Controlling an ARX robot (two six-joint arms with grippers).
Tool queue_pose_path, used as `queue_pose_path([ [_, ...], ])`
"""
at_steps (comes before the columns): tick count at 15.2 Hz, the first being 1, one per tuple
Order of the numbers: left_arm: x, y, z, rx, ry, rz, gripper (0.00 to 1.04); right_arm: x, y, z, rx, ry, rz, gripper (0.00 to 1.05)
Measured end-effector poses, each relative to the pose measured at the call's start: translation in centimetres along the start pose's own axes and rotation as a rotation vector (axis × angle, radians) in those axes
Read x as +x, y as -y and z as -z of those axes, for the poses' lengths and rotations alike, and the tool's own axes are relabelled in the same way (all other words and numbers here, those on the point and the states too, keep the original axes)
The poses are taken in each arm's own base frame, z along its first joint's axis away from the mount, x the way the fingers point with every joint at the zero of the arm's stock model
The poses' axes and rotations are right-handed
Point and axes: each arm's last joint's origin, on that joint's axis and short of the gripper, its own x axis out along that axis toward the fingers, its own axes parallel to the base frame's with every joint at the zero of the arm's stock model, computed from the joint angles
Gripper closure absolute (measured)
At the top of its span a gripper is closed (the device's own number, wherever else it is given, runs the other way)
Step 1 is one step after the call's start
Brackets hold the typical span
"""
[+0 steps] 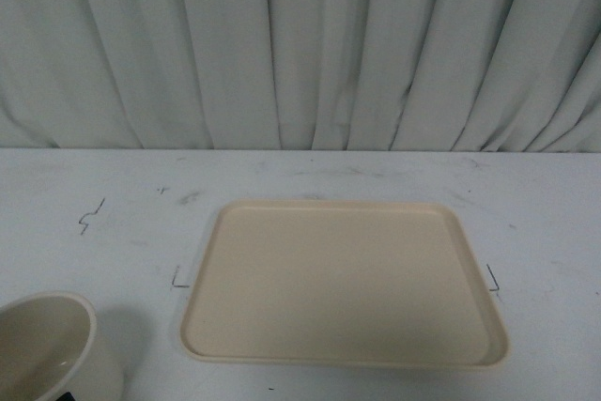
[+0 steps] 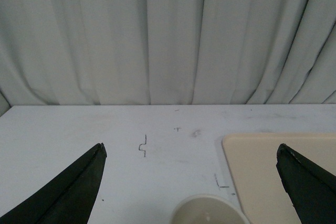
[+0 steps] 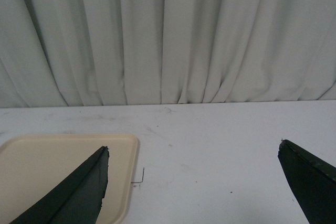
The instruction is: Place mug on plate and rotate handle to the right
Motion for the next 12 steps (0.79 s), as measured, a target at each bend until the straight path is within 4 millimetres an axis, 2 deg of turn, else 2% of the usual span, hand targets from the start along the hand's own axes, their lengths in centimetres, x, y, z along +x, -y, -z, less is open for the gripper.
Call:
queue_pose_path([
  [12,0.0,0.0,0.0,0.0,0.0,0.0,0.07,0.0,0.0,0.0,0.0,0.0,0.0,0.06],
])
